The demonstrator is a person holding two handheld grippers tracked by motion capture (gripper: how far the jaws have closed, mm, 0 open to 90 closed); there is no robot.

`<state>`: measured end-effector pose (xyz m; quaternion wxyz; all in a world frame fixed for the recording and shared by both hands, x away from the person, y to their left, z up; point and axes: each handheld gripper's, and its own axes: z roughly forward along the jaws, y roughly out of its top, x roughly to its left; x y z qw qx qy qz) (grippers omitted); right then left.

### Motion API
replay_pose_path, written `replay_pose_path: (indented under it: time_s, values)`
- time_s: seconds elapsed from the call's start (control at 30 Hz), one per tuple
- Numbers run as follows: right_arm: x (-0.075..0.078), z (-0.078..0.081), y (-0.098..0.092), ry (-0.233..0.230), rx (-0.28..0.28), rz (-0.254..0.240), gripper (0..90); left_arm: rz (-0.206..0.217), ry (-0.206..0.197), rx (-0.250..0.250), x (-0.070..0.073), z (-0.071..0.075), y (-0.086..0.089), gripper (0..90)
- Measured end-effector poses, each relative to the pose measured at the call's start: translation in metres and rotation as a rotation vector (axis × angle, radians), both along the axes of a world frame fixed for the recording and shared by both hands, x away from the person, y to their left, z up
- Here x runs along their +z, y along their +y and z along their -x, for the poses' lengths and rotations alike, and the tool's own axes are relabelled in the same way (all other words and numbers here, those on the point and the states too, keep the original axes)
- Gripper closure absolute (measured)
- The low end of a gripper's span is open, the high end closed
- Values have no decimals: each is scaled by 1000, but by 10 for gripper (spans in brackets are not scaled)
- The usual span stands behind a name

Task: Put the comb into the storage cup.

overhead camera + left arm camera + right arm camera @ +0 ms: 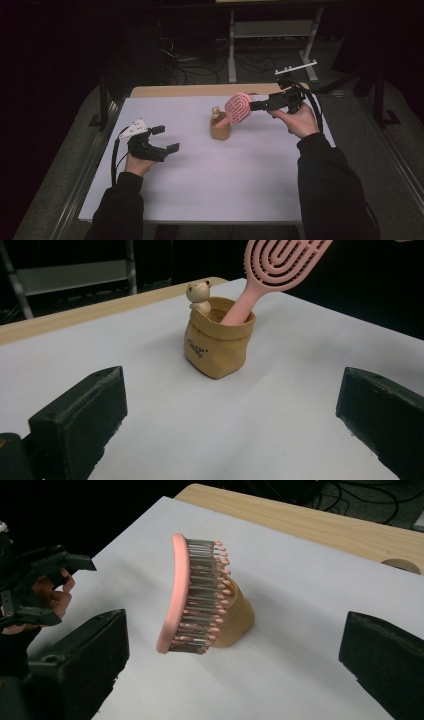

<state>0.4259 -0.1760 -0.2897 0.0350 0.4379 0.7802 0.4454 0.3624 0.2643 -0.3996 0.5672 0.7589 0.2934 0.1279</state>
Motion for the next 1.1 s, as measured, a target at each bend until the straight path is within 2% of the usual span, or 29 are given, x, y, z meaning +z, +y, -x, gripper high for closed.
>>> replay_pose_path:
  time_s: [0.23,0.57,1.1]
  values:
    - [-5,4,-6,0,0,-1,0,-2,1,0,0,0,0,0]
    - [-13,15,-24,-6,-11,-39,0,-1,4,3,-1,-1,1,0]
    - [-30,29,-43,-4,-14,-62,0,2,10,6,-2,-2,2,0]
